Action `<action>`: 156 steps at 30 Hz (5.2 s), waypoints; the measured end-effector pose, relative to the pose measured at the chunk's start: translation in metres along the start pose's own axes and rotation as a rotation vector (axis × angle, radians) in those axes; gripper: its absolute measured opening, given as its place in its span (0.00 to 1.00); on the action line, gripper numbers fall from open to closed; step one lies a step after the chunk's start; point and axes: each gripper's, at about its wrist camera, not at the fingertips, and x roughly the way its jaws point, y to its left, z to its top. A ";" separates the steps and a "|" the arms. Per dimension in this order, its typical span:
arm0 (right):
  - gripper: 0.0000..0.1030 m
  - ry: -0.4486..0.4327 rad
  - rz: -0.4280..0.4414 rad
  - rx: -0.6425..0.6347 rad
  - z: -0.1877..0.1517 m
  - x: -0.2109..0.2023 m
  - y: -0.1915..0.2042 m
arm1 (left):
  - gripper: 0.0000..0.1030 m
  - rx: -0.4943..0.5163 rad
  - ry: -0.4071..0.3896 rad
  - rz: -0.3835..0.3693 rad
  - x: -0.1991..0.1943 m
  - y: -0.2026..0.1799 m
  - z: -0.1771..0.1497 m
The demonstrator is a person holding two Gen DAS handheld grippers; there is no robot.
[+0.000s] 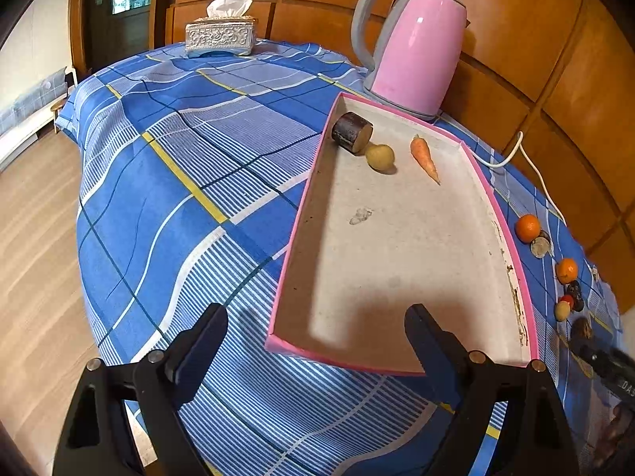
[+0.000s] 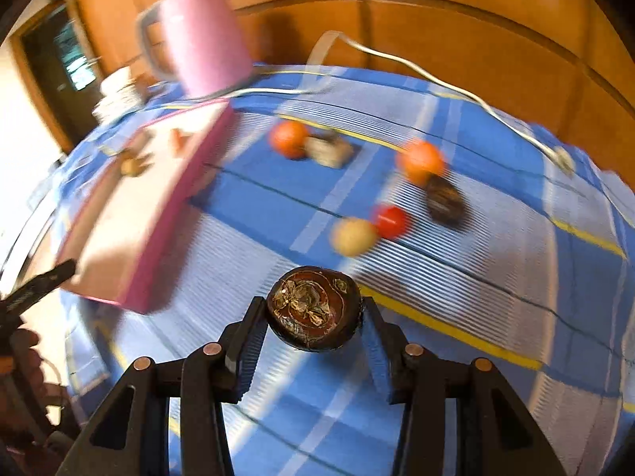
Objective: Organize fruits
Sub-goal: 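Carry the dark cake with the right tool into the tray and release, then swing the open right tool away from the tray, then reach the left tool to the tangerine and close on it, then carry the tangerine with the left tool into the tray and release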
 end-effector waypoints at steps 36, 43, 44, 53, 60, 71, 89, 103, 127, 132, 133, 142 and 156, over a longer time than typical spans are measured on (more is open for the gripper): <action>0.70 -0.045 0.133 -0.151 0.066 0.043 0.121 | 0.89 -0.023 0.001 0.017 0.005 0.008 0.000; 0.73 -0.081 0.040 -0.094 0.039 0.021 0.083 | 0.95 -0.018 0.000 0.001 0.004 0.006 0.000; 0.73 -0.083 0.024 -0.082 0.035 0.018 0.076 | 0.95 -0.016 -0.003 0.002 0.003 0.005 -0.001; 0.73 -0.100 -0.218 0.163 -0.003 -0.008 -0.025 | 0.97 -0.005 0.003 -0.025 0.002 0.000 -0.002; 0.84 -0.113 -0.460 0.457 -0.043 -0.029 -0.120 | 0.99 0.011 -0.016 -0.018 0.000 -0.003 -0.001; 0.87 -0.124 -0.618 0.637 -0.079 -0.028 -0.174 | 1.00 0.087 -0.056 -0.045 -0.011 -0.016 0.007; 0.92 -0.161 -0.633 0.640 -0.084 -0.024 -0.170 | 0.90 0.394 -0.024 -0.291 -0.008 -0.148 0.067; 0.93 -0.163 -0.633 0.637 -0.084 -0.024 -0.171 | 0.48 0.539 0.199 -0.328 0.081 -0.236 0.077; 0.94 -0.164 -0.633 0.634 -0.084 -0.023 -0.171 | 0.36 0.359 0.271 -0.453 0.139 -0.274 0.083; 0.94 -0.165 -0.633 0.633 -0.083 -0.023 -0.171 | 0.36 0.346 0.243 -0.470 0.116 -0.255 0.085; 0.94 -0.165 -0.633 0.633 -0.083 -0.023 -0.171 | 0.36 0.346 0.228 -0.476 0.108 -0.250 0.088; 0.94 -0.166 -0.633 0.631 -0.084 -0.023 -0.171 | 0.37 0.266 0.096 -0.398 0.070 -0.183 0.135; 0.94 -0.166 -0.631 0.628 -0.084 -0.023 -0.170 | 0.59 0.188 0.050 -0.257 0.063 -0.121 0.137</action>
